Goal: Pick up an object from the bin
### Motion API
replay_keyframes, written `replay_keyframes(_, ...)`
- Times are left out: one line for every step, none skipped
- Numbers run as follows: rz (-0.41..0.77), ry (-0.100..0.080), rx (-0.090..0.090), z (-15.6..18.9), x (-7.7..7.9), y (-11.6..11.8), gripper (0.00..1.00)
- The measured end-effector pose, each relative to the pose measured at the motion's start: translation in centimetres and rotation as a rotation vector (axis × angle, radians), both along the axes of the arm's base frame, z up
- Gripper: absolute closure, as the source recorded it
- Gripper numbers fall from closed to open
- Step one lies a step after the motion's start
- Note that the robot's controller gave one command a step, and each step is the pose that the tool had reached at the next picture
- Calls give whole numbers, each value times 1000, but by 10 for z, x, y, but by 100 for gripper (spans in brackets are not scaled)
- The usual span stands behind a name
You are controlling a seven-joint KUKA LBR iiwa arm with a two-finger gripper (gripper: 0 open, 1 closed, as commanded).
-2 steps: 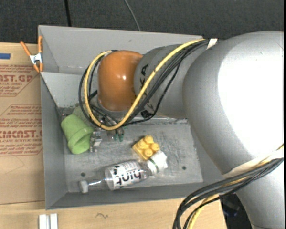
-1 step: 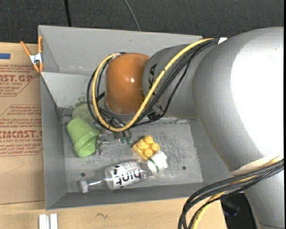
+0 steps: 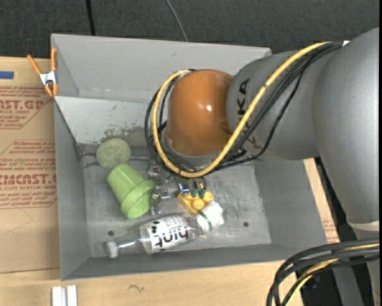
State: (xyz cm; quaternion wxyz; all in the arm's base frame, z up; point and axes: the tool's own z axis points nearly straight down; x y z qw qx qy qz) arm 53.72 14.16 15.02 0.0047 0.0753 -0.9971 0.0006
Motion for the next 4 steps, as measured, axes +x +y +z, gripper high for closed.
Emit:
replay_keyframes(200,-9,4,15,-8,-12,100)
replay_keyframes(201,-9,4,15,-8,-12,100)
replay_keyframes(188,-6,3,40,-16,-17,100)
replay_keyframes(189,-10,3,68,-22,-20,100)
